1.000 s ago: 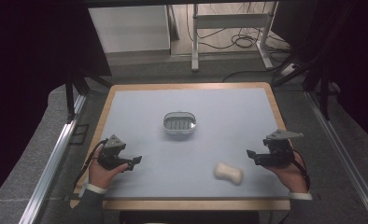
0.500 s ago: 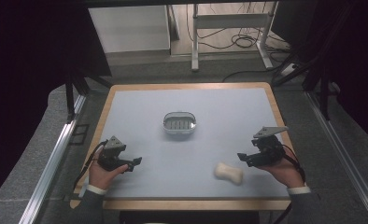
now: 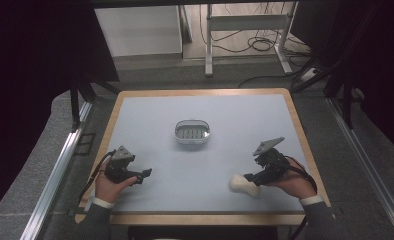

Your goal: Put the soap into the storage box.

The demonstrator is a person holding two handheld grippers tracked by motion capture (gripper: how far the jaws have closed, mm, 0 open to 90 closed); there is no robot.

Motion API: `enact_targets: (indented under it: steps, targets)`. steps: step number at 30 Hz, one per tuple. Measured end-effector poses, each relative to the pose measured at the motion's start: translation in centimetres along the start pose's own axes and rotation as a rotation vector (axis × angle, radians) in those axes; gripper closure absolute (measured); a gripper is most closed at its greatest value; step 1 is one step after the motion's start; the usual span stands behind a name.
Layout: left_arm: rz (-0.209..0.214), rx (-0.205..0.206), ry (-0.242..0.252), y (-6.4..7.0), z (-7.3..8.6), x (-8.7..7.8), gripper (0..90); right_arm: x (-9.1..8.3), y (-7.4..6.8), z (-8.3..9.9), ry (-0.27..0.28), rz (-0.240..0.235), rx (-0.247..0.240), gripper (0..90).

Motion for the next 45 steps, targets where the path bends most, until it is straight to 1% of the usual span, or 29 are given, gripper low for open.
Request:
enact_targets:
  steps: [4, 5, 6, 8, 9, 10, 11, 13, 15, 20, 23, 25, 26, 27, 28, 29, 33, 35, 36, 37, 40, 41, 43, 45]
  targets:
    - [-0.003, 0.002, -0.001, 0.0, 0.0, 0.0, 11.0, 0.4, -1.0, 0.2, -0.048, -0.016, -0.041, 29.2]
    - [-0.003, 0.002, -0.001, 0.0, 0.0, 0.0, 11.1, 0.4, -1.0, 0.2, -0.048, -0.016, -0.041, 29.2]
    - [-0.003, 0.002, -0.001, 0.0, 0.0, 0.0, 11.0, 0.5, -1.5, 0.4, -0.071, -0.024, -0.062, 31.2]
    - [-0.003, 0.002, 0.0, 0.0, 0.0, 0.0, 11.0, 0.5, -1.9, 0.5, -0.086, -0.03, -0.074, 32.3]
    - [-0.003, 0.002, -0.001, -0.1, 0.0, 0.0, 11.0, 0.7, -2.1, 0.6, -0.098, -0.023, -0.088, 32.2]
    - [-0.003, 0.002, -0.001, -0.1, 0.0, 0.0, 11.1, 0.7, -2.1, 0.6, -0.098, -0.023, -0.088, 32.2]
    - [-0.003, 0.003, -0.002, -0.1, 0.0, 0.0, 11.0, 1.1, -2.5, 0.7, -0.123, -0.016, -0.111, 32.3]
    - [-0.005, 0.003, -0.004, -0.1, 0.0, 0.1, 11.0, 1.5, -2.7, 0.7, -0.139, -0.011, -0.129, 32.4]
    - [-0.005, 0.001, -0.004, -0.1, 0.0, 0.1, 11.0, 2.0, -2.9, 0.8, -0.158, -0.008, -0.139, 32.5]
    - [-0.013, 0.003, -0.008, -0.1, 0.1, 0.1, 10.8, 3.0, -3.3, 1.1, -0.203, -0.02, -0.165, 32.8]
    - [-0.012, 0.002, -0.007, -0.1, 0.1, 0.1, 10.8, 3.4, -3.5, 1.3, -0.23, -0.026, -0.177, 35.6]
    - [-0.011, 0.003, -0.007, -0.1, 0.1, 0.1, 10.8, 3.5, -3.6, 1.4, -0.235, -0.029, -0.181, 36.9]
    - [-0.011, 0.004, -0.007, -0.1, 0.1, 0.1, 10.8, 3.7, -3.7, 1.6, -0.252, -0.041, -0.189, 39.0]
    - [-0.01, 0.004, -0.006, -0.1, 0.1, 0.1, 10.8, 3.7, -3.7, 1.6, -0.258, -0.04, -0.19, 40.8]
    - [-0.01, 0.004, -0.006, -0.1, 0.1, 0.1, 10.8, 3.7, -3.7, 1.6, -0.258, -0.04, -0.19, 40.8]
    - [-0.01, 0.004, -0.007, -0.1, 0.1, 0.1, 10.8, 3.6, -3.7, 1.7, -0.263, -0.039, -0.19, 44.7]
    - [-0.012, 0.004, -0.008, -0.1, 0.1, 0.1, 10.8, 3.6, -3.7, 1.7, -0.272, -0.04, -0.198, 45.8]
    - [-0.012, 0.005, -0.008, -0.1, 0.1, 0.1, 10.7, 3.6, -3.8, 1.6, -0.27, -0.032, -0.206, 46.5]
    - [-0.014, 0.005, -0.009, -0.1, 0.1, 0.1, 10.7, 3.6, -3.8, 1.6, -0.27, -0.032, -0.206, 46.5]
    - [-0.014, 0.005, -0.008, -0.1, 0.1, 0.1, 10.7, 3.4, -3.7, 1.4, -0.268, -0.029, -0.195, 46.8]
    - [-0.015, 0.004, -0.008, -0.1, 0.1, 0.2, 10.8, 3.3, -3.7, 1.2, -0.263, -0.038, -0.194, 47.0]
    - [-0.014, 0.003, -0.009, -0.1, 0.1, 0.2, 10.8, 3.1, -3.5, 0.9, -0.25, -0.036, -0.191, 47.2]
    - [-0.014, 0.003, -0.009, -0.1, 0.1, 0.2, 10.7, 2.9, -3.2, 0.6, -0.243, -0.025, -0.192, 47.8]
    - [-0.014, 0.003, -0.009, -0.1, 0.1, 0.2, 10.7, 2.6, -2.9, 0.1, -0.217, -0.03, -0.179, 48.2]
Point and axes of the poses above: each handheld gripper's, and its own axes: x roughly forward along the jaws, z roughly out of its underside, y roughly to its right, the point moved 7 cm from there along x, roughly forward along the jaws, and after that the axes turned 12 degrees about z, right-handed, at the moved point
